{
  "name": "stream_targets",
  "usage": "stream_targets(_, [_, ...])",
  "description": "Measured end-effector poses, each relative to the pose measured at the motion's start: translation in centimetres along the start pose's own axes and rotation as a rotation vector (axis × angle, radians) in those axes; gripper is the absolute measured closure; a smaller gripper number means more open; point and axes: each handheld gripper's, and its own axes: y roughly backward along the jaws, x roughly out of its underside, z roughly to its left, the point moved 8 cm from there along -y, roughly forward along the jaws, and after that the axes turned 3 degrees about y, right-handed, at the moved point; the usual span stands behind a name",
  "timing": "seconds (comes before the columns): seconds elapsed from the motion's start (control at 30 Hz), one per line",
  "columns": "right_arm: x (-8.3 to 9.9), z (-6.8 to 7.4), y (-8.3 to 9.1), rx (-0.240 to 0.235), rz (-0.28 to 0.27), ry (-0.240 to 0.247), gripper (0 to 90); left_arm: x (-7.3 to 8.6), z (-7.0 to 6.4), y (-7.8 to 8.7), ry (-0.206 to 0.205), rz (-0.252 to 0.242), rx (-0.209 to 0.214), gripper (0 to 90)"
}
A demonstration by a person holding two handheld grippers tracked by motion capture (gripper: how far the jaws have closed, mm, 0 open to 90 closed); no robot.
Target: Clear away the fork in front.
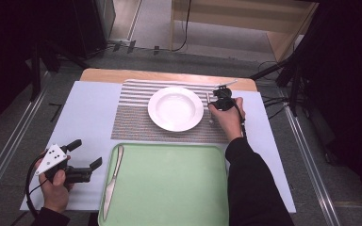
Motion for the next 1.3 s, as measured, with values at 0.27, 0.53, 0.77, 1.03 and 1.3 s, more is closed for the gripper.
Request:
stream_targets(0.27, [0.2, 0.3, -0.5, 0.019, 0.027, 0.012, 71.3, 0.0, 0.0, 0.0, 0.002, -0.001, 0.0, 0.0])
stream_targets(0.53, [0.5, 0.5, -1.1, 0.054, 0.04, 0.015, 78.0, 0.0, 0.0, -0.1, -0.005, 0.002, 0.002, 0.0])
stream_targets(0.77, [0.3, 0.7, -1.2, 0.068, 0.05, -0.028, 83.1, 0.0, 0.0, -0.1, -0.006, 0.005, 0.001, 0.0])
stream_targets(1.03, [0.2, 0.6, -0.5, 0.052, 0.005, -0.018, 83.3, 0.0, 0.0, -0.1, -0.007, 0.003, -0.001, 0.0])
stream_targets(1.3, [0.2, 0.1, 0.4, 0.043, -0.022, -0.018, 83.4, 0.1, 0.0, -0.2, -0.008, 0.006, -0.004, 0.0])
